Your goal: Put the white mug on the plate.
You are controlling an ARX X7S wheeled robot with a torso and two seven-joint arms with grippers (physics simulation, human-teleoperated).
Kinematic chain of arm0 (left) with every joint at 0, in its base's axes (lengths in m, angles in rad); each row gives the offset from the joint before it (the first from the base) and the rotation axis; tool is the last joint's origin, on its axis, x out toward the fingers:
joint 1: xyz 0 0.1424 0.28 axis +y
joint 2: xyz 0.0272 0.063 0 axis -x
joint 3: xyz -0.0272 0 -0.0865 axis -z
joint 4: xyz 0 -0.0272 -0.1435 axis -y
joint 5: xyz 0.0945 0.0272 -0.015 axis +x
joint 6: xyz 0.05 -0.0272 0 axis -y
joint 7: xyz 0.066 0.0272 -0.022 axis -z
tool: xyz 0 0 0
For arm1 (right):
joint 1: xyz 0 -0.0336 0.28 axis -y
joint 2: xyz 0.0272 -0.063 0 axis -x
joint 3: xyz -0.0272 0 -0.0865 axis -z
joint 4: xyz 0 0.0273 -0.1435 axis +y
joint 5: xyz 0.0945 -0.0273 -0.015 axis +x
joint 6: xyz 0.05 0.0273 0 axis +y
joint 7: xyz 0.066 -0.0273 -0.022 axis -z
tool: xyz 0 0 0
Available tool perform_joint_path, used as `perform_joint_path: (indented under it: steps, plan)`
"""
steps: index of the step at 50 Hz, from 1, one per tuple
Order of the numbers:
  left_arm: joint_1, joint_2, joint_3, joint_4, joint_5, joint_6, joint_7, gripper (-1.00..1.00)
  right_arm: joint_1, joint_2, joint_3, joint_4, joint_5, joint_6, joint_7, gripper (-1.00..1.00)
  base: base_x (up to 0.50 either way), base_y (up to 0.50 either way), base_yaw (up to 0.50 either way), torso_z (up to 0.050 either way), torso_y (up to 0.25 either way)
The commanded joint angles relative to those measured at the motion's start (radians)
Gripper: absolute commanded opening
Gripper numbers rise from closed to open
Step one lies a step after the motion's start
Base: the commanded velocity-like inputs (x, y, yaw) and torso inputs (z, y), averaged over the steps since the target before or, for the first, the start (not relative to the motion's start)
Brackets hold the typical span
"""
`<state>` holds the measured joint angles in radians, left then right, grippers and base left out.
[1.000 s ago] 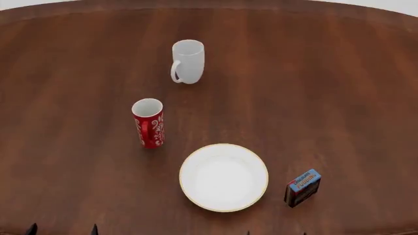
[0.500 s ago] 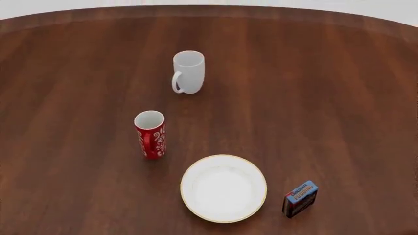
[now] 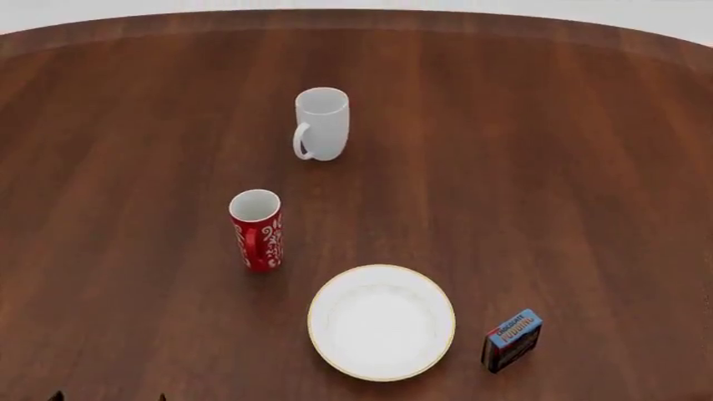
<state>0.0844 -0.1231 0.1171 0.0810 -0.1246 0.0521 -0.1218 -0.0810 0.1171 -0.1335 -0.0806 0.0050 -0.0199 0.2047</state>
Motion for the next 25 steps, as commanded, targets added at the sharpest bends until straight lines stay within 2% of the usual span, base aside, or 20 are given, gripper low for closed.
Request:
perform_joint_path:
  steps: [1, 14, 25]
  plan:
    - [-0.004, -0.049, -0.018, 0.131, -0.046, -0.113, -0.008, 1.0, -0.011, 0.042, -0.001, -0.146, -0.004, 0.096, 0.004, 1.0, 0.0, 0.0, 0.0, 0.0, 0.0]
    - [-0.015, -0.199, -0.135, 0.531, -0.189, -0.431, -0.039, 1.0, -0.04, 0.166, 0.111, -0.64, 0.015, 0.441, -0.019, 1.0, 0.0, 0.0, 0.0, 0.0, 0.0]
    - [-0.03, -0.232, -0.157, 0.627, -0.194, -0.494, -0.071, 1.0, -0.014, 0.217, 0.202, -0.792, 0.033, 0.549, -0.019, 1.0, 0.0, 0.0, 0.0, 0.0, 0.0]
